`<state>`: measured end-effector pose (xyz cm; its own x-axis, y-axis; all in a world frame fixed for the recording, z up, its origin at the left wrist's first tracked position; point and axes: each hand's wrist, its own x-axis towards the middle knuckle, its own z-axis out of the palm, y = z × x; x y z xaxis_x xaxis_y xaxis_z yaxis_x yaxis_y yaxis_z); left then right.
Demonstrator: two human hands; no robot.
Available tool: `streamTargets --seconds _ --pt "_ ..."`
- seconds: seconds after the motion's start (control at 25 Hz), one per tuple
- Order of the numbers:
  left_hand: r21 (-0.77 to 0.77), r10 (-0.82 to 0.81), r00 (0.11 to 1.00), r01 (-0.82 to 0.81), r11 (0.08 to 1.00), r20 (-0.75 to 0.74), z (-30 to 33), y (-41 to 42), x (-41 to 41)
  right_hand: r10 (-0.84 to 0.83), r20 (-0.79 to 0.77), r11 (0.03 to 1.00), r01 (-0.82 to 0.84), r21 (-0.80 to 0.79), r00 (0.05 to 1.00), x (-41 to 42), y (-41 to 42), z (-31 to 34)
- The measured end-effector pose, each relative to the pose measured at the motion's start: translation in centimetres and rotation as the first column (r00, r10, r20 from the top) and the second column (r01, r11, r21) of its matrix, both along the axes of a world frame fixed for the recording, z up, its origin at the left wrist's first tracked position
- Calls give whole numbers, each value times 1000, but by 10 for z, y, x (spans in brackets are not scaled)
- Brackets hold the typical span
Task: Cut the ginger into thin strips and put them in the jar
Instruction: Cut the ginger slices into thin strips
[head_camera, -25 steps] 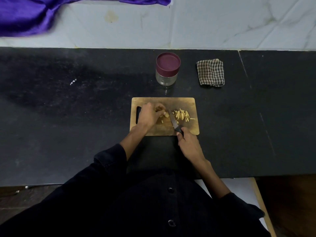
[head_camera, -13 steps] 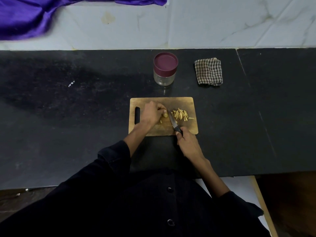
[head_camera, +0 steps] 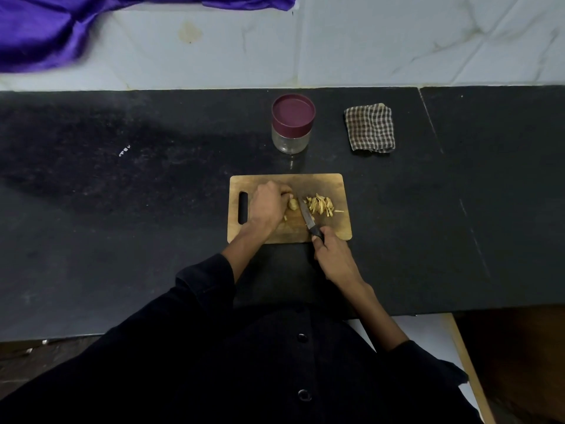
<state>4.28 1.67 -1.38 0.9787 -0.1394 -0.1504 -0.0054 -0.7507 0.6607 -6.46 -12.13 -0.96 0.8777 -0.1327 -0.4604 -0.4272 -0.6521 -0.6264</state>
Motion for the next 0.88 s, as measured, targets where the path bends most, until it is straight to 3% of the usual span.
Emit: streamTargets --seconds 0.36,0.88 --pt "61 -80 997 81 995 -4 -6 6 -14 104 28 991 -101 -89 994 -7 10 4" --pt "49 -127 991 125 991 30 -3 12 -16 103 54 990 -97 -107 993 -5 12 11"
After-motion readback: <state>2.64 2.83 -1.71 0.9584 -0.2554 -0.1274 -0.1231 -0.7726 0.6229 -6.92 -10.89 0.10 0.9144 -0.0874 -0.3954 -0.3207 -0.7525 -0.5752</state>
